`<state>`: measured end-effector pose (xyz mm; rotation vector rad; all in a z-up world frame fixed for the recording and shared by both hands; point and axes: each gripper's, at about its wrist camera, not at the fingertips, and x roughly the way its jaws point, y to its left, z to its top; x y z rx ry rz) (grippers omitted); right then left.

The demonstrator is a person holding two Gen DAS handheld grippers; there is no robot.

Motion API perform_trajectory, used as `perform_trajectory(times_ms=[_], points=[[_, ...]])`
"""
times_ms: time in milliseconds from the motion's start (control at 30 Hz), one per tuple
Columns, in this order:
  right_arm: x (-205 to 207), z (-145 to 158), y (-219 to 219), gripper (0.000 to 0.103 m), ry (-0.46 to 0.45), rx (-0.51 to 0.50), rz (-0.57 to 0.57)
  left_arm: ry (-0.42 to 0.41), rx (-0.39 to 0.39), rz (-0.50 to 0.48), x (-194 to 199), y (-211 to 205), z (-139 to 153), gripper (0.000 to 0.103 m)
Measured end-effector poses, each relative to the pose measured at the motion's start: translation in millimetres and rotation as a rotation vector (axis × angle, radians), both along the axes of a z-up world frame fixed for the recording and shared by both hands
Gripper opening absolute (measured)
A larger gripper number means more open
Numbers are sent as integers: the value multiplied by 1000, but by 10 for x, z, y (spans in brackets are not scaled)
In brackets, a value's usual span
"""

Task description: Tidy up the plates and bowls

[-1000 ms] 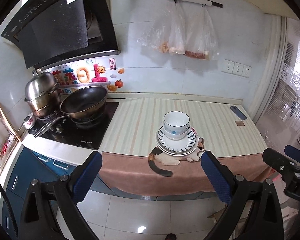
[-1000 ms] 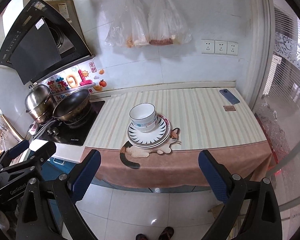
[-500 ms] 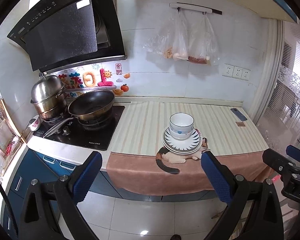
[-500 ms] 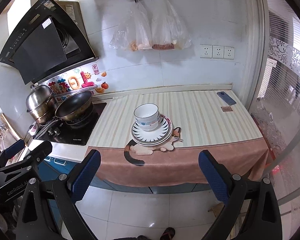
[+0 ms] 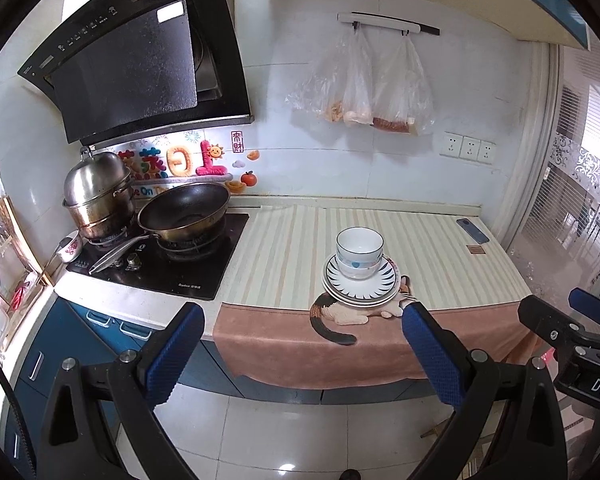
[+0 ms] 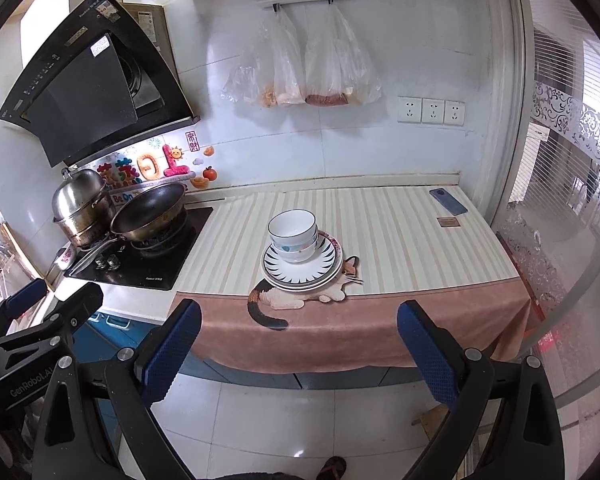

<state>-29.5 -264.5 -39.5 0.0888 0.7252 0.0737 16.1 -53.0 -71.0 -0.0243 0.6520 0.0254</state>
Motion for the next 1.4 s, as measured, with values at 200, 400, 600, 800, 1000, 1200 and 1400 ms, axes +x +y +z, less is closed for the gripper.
perform_trajectory(times_ms=[200,400,600,800,1000,1200,1400], points=[[-17,20,1,100,-8,-4,-3,-6,-4,5,-35,14,20,102],[-20,23,11,100,-8,-6,-4,-12,-1,9,-49,14,42,102],[-26,24,19,101,-10,-7,-9,-11,-5,12,-28,29,38,102],[-11,21,10,101,-9,-9,-15,-5,-9,11,-12,22,33,102],[7,20,-12,101,-12,-11,-18,-13,-5,13,1,-3,21,102],[39,31,-37,101,-16,-15,-25,-7,-9,13,44,-33,-6,102],[54,33,-38,101,-16,-18,-28,-8,-7,14,33,-36,-5,102]])
